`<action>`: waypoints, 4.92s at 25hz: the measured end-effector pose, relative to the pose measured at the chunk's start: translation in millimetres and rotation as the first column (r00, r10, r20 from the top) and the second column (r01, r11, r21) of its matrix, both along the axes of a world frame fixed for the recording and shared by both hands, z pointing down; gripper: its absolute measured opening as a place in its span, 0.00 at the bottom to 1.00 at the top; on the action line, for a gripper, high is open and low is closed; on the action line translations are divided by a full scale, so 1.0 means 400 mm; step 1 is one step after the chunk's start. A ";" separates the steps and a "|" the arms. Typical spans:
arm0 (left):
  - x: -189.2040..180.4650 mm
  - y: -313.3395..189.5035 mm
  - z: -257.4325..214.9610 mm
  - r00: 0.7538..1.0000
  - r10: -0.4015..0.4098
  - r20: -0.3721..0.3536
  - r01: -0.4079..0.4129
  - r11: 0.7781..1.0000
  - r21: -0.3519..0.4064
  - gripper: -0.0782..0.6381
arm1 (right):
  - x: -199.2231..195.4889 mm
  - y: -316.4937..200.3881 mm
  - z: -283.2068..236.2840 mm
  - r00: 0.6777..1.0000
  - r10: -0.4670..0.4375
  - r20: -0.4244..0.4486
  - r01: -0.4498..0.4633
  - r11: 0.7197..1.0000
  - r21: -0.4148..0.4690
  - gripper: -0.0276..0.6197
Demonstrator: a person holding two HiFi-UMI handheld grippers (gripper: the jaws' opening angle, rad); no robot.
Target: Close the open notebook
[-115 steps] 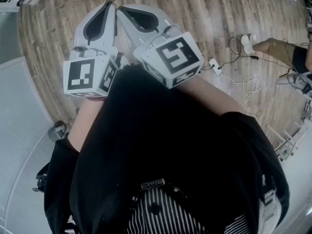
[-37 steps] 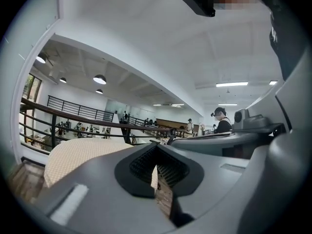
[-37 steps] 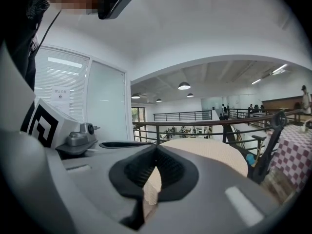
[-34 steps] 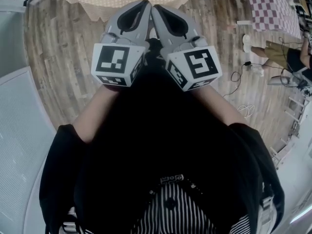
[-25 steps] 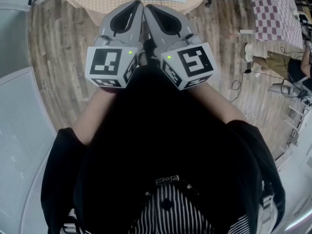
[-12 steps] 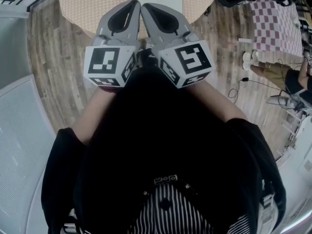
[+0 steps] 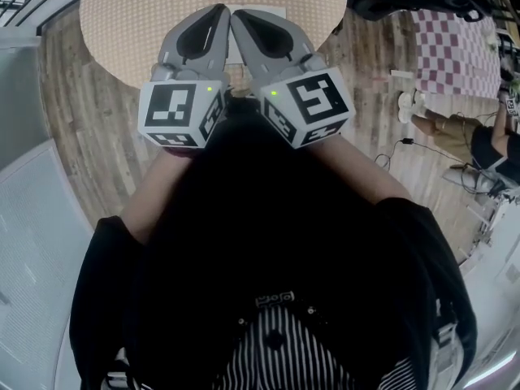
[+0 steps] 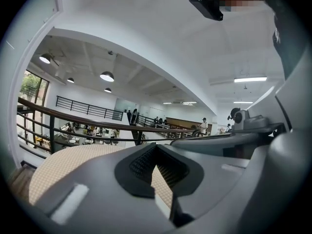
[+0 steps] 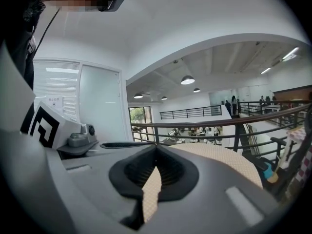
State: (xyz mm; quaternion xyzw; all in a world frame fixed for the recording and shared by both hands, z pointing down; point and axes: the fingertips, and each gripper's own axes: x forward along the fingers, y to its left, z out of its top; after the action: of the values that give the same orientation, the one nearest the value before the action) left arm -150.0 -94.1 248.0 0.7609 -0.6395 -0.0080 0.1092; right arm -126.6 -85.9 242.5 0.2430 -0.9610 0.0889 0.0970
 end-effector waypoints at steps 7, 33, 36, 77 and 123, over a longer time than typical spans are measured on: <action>0.085 -0.167 0.032 1.000 0.023 0.014 -0.022 1.000 -0.020 0.11 | 0.084 -0.171 0.036 1.000 0.014 0.014 -0.013 0.999 -0.035 0.04; 0.127 -0.306 0.124 0.992 0.127 -0.027 -0.130 0.977 -0.168 0.11 | 0.122 -0.312 0.129 0.996 0.090 0.007 -0.087 0.976 -0.198 0.04; 0.125 -0.324 0.157 0.985 0.156 -0.066 -0.166 0.968 -0.186 0.11 | 0.118 -0.327 0.154 0.994 0.105 -0.023 -0.108 0.971 -0.212 0.04; 0.189 -0.342 0.693 0.894 0.363 -0.263 -0.449 0.722 -0.526 0.11 | 0.161 -0.340 0.672 0.952 0.173 -0.253 -0.286 0.800 -0.528 0.05; 0.212 -0.282 1.066 0.809 0.548 -0.214 -0.508 0.466 -0.725 0.11 | 0.348 -0.348 1.132 0.836 0.054 -0.546 -0.459 0.614 -0.641 0.46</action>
State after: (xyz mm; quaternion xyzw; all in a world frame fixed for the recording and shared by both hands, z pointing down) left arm -65.3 -206.7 674.3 0.8033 -0.3187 0.3103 0.3960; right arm 12.6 -225.1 695.5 0.3346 -0.7341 0.4288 0.4065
